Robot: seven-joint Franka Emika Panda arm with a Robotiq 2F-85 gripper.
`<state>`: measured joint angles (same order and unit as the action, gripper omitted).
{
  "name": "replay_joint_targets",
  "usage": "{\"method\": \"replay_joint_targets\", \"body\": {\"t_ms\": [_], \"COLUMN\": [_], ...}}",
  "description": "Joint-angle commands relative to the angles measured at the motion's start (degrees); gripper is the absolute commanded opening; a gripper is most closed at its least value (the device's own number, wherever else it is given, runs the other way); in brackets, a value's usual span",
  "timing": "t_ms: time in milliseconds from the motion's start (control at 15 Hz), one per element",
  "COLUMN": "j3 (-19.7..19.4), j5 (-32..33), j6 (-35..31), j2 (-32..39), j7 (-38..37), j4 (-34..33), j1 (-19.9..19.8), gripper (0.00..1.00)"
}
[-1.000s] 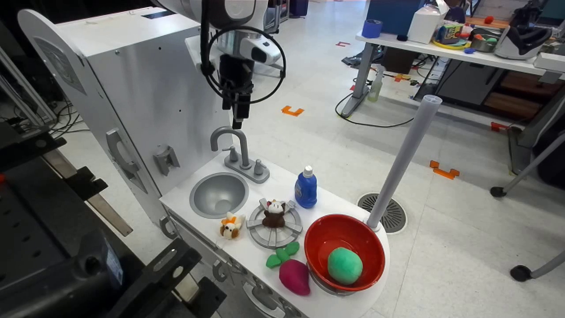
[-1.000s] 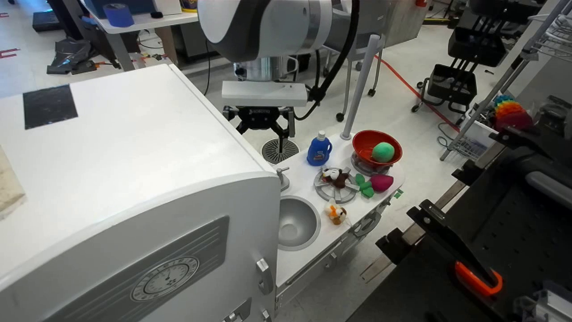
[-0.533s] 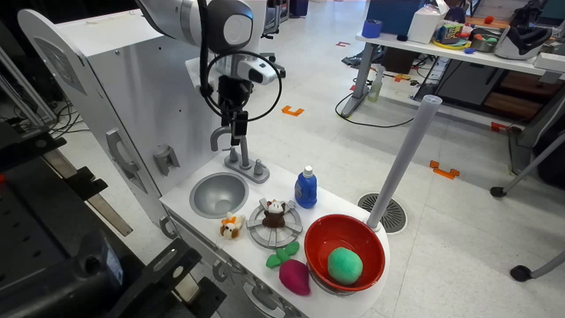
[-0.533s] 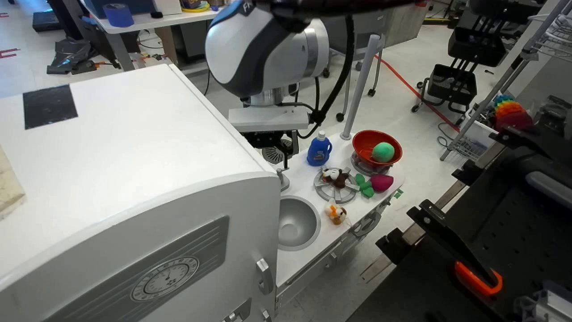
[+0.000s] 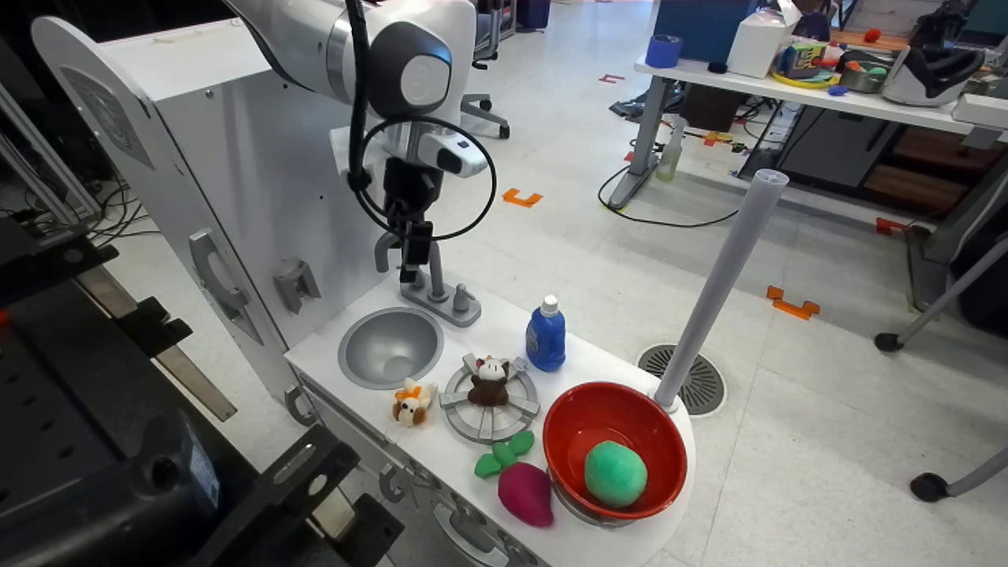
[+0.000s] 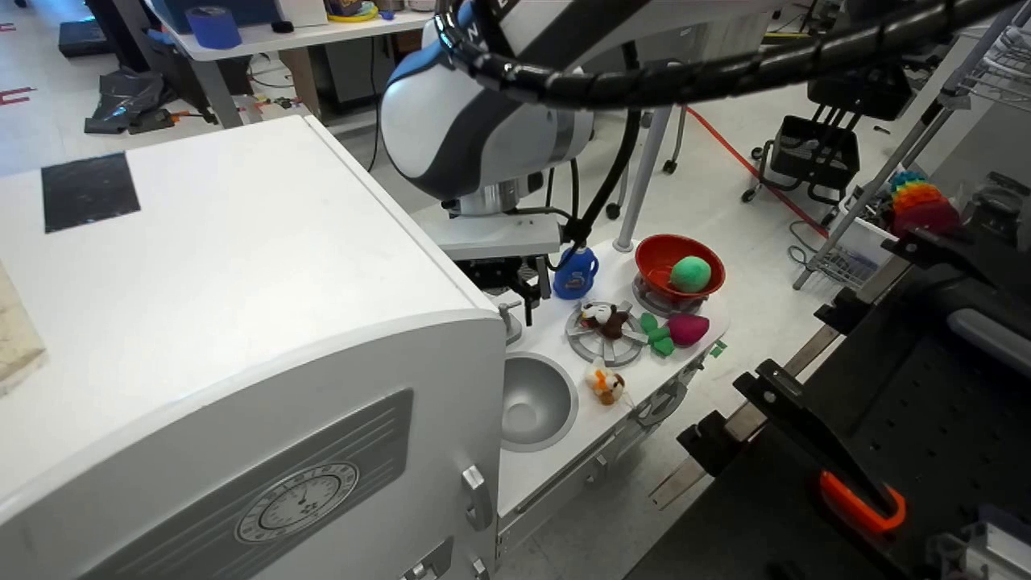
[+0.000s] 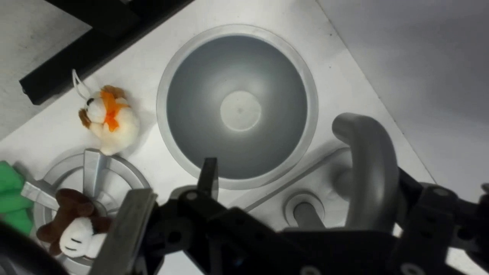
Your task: Touch the faucet
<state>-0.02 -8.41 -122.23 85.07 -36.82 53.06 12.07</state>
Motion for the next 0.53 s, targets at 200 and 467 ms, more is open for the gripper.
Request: {"method": "replay_joint_targets", "body": {"t_ms": [200, 467], "j3": [-0.4, -0.8], "j5": [0.3, -0.3], "j6": [7.5, 9.9], "j2": [0.0, 0.0], "j7": [-5.4, -7.5], "j4": [-0.3, -2.7], "j1": [0.7, -1.4], "gripper": [1.00, 1.00]}}
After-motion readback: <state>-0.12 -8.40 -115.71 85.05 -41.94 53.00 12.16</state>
